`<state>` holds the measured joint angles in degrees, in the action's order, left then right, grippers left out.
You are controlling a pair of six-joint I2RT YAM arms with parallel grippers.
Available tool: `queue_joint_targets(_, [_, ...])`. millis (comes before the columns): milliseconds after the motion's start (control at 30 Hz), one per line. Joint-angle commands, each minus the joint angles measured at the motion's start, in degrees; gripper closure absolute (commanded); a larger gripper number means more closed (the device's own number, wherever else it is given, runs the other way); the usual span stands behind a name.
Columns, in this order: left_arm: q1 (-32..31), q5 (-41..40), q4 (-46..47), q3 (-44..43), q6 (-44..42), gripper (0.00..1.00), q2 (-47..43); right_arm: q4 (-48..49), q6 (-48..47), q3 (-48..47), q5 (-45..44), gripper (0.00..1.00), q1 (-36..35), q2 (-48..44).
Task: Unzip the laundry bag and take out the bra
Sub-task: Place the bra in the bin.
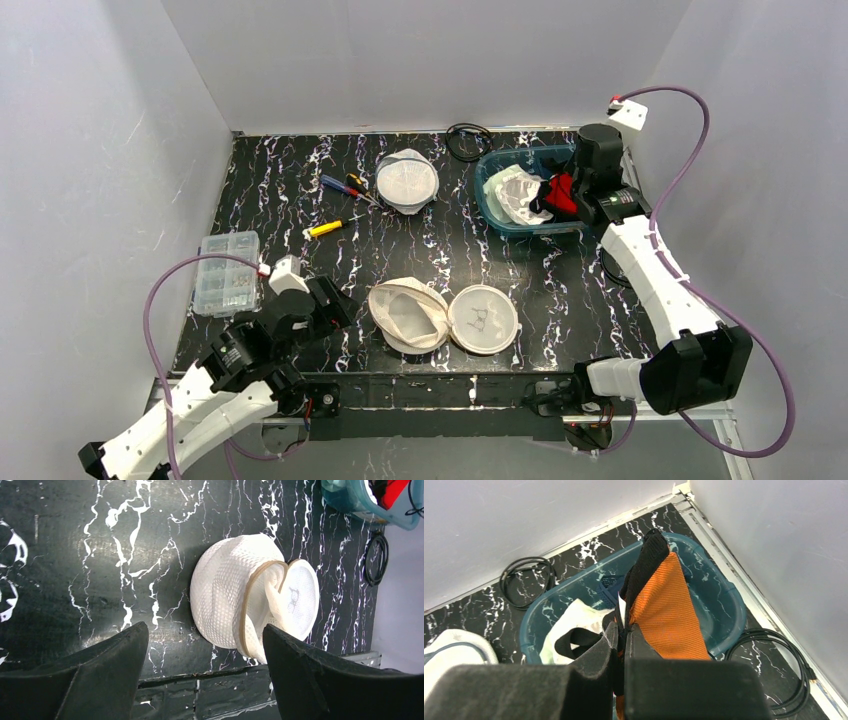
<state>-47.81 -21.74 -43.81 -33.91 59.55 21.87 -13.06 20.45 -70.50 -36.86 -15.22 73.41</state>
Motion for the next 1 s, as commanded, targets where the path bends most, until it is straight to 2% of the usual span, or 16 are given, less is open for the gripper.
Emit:
queue_joint_targets(0, [0.0, 2.44, 4.37, 0.64, -6.02, 0.18, 2.7, 5.65, -0.92, -0.22, 1.45, 0.99, 0.19, -2.23])
queue_joint_targets(233, [0.05, 7.4, 11.6, -0.07, -11.86, 0.19, 11.47, 5.81, -2.53, -0.15, -3.4, 0.99, 0.27, 0.35])
queue_joint_targets(433, [0.0, 10.42, 14.01, -0.88, -12.47, 0.22, 16.48, 4.95, -3.02, -2.88, -6.57, 0.99, 2.12, 5.55])
queue_joint_targets(633, [0.0, 10.57, 14.24, 1.01, -10.43, 0.24, 16.03, 4.61, -2.15, -3.76, -10.3, 0.99, 3.87, 10.66])
queue_joint_targets(967, [0.05, 10.15, 13.56, 0.78, -9.56, 0.25, 15.65, 14.66, -5.25, -6.03, -4.48, 0.99, 4.07, 19.0])
